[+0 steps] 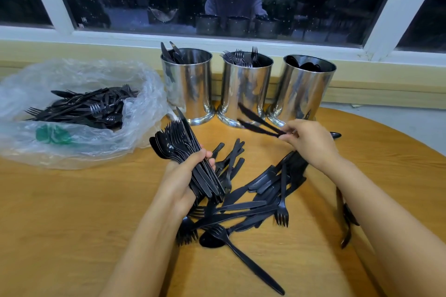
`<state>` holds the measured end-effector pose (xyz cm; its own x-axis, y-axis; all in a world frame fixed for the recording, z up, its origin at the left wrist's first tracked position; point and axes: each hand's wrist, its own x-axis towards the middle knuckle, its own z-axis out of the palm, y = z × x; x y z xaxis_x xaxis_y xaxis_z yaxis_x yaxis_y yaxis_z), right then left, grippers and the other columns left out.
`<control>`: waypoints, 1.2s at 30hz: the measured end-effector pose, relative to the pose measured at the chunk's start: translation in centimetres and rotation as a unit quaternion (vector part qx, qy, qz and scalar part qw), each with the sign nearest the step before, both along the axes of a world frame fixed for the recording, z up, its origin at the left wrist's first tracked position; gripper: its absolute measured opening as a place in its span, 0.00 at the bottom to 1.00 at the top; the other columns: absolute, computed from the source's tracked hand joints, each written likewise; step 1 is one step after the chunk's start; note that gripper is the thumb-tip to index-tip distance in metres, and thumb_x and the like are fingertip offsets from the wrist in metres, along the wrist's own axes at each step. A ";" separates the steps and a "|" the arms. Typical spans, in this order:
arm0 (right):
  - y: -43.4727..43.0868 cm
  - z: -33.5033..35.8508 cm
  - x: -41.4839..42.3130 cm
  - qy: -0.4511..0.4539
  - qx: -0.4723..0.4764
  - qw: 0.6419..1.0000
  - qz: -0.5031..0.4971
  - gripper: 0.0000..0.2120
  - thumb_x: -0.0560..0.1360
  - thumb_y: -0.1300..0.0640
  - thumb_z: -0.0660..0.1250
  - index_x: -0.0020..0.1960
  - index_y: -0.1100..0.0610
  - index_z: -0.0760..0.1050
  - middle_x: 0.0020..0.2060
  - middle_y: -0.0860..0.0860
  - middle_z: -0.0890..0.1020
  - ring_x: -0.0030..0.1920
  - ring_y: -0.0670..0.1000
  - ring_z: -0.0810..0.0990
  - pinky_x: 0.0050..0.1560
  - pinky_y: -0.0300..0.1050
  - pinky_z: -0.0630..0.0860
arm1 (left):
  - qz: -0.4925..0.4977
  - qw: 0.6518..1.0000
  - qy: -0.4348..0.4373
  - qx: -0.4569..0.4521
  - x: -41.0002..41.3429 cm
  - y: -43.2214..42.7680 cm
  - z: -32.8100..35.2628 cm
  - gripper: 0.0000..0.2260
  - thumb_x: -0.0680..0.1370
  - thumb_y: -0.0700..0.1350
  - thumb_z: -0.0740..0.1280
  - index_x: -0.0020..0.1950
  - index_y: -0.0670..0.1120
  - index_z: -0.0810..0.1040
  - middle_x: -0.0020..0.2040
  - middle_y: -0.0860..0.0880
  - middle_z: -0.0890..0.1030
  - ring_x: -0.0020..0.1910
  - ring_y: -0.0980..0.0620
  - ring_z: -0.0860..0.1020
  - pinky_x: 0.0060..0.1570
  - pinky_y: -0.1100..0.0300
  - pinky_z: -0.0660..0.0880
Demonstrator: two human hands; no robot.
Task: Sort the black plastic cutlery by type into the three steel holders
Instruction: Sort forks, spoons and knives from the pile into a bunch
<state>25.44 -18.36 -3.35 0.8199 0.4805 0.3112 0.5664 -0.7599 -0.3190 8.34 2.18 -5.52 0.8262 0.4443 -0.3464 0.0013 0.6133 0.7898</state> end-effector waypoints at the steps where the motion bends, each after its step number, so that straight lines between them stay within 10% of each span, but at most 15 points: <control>1: 0.4 0.3 -0.5 0.031 0.068 0.997 -0.015 0.07 0.75 0.55 0.71 0.52 0.54 0.81 0.43 0.47 0.80 0.44 0.49 0.79 0.48 0.47 0.77 | -0.001 1.000 0.003 0.007 0.0 -0.1 0.1 0.03 0.78 0.38 0.67 0.49 0.41 0.81 0.38 0.46 0.84 0.37 0.52 0.82 0.46 0.54 0.78; 5: 2.6 1.2 -4.4 0.243 0.293 0.925 0.007 0.02 0.74 0.60 0.72 0.45 0.54 0.81 0.40 0.51 0.82 0.38 0.47 0.80 0.36 0.34 0.77 | -0.005 1.000 -0.008 0.007 0.0 -0.4 0.2 0.05 0.79 0.36 0.66 0.50 0.36 0.80 0.47 0.41 0.86 0.48 0.48 0.85 0.53 0.51 0.78; 10: 5.5 -0.1 -8.7 0.349 0.323 0.879 0.047 0.04 0.73 0.58 0.74 0.48 0.55 0.82 0.38 0.50 0.81 0.36 0.44 0.79 0.33 0.33 0.74 | -0.022 0.999 -0.021 0.019 0.1 -1.1 0.4 0.06 0.80 0.36 0.64 0.54 0.34 0.77 0.54 0.39 0.84 0.54 0.44 0.83 0.58 0.46 0.77; 18: 6.5 -1.0 -10.6 0.327 0.330 0.884 0.051 0.04 0.72 0.58 0.74 0.41 0.53 0.79 0.34 0.50 0.83 0.36 0.48 0.84 0.44 0.48 0.82 | 0.010 1.000 -0.001 0.017 -0.2 -0.7 0.3 0.07 0.81 0.38 0.64 0.48 0.37 0.81 0.41 0.42 0.85 0.38 0.49 0.84 0.36 0.53 0.81; 36: 6.1 -1.7 -10.5 0.274 0.286 0.914 0.088 0.04 0.72 0.59 0.74 0.42 0.54 0.80 0.36 0.49 0.81 0.36 0.43 0.78 0.41 0.34 0.78 | -0.041 0.999 -0.032 0.009 0.0 -0.4 -0.2 0.10 0.79 0.39 0.65 0.57 0.38 0.80 0.53 0.42 0.85 0.53 0.47 0.84 0.51 0.49 0.81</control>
<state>14.94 -12.29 -5.10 0.8535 0.5075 0.1183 0.2997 -0.2923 -0.9081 8.33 1.79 -5.73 0.8801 0.3796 -0.2851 0.0008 0.5994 0.8004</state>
